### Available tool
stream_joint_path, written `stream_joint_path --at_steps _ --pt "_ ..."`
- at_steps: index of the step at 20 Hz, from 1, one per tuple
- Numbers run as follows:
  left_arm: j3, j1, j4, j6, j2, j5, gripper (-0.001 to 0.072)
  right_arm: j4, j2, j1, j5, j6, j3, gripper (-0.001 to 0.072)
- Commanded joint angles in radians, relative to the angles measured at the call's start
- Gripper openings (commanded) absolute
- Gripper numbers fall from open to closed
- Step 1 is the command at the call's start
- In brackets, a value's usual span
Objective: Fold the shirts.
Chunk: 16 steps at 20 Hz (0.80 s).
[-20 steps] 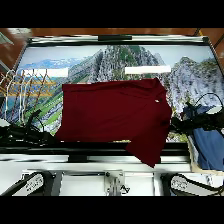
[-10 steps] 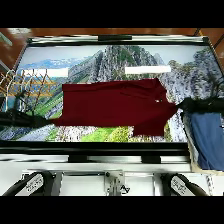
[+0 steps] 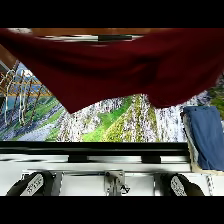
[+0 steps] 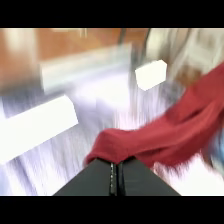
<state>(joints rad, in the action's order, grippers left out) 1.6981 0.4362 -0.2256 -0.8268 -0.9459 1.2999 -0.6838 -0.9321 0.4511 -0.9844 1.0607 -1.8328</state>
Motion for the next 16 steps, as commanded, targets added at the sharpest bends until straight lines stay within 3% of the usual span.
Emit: stream_joint_path --at_steps 1,4,7,10,13,14,16 --pt "0.292 0.000 0.103 -0.026 0.013 -0.142 0.0036 0.011 0.043 0.001 0.200 0.006 -0.204 0.0069" --pt "0.357 0.000 0.058 -0.029 0.060 -0.253 0.0036 -0.067 0.106 0.001 0.228 0.057 -0.214 0.0069" --pt "0.357 0.000 -0.255 -0.206 0.111 -0.250 0.0036 -0.293 0.158 0.001 0.120 0.136 -0.214 0.0069" --pt "0.328 0.000 -0.503 -0.318 0.113 -0.076 0.0037 -0.395 0.150 0.001 -0.188 0.224 -0.197 0.0069" --pt "0.119 0.000 -0.523 -0.323 0.101 0.134 0.0037 -0.282 0.058 0.000 -0.596 0.312 -0.051 0.0069" --pt "0.023 0.000 -0.523 -0.321 0.097 0.182 0.0037 -0.276 0.027 0.000 -0.665 0.336 0.029 0.0069" --pt "-0.207 -0.001 -0.523 -0.319 0.084 0.180 0.0037 -0.298 -0.031 0.000 -0.621 0.337 0.226 0.0069"
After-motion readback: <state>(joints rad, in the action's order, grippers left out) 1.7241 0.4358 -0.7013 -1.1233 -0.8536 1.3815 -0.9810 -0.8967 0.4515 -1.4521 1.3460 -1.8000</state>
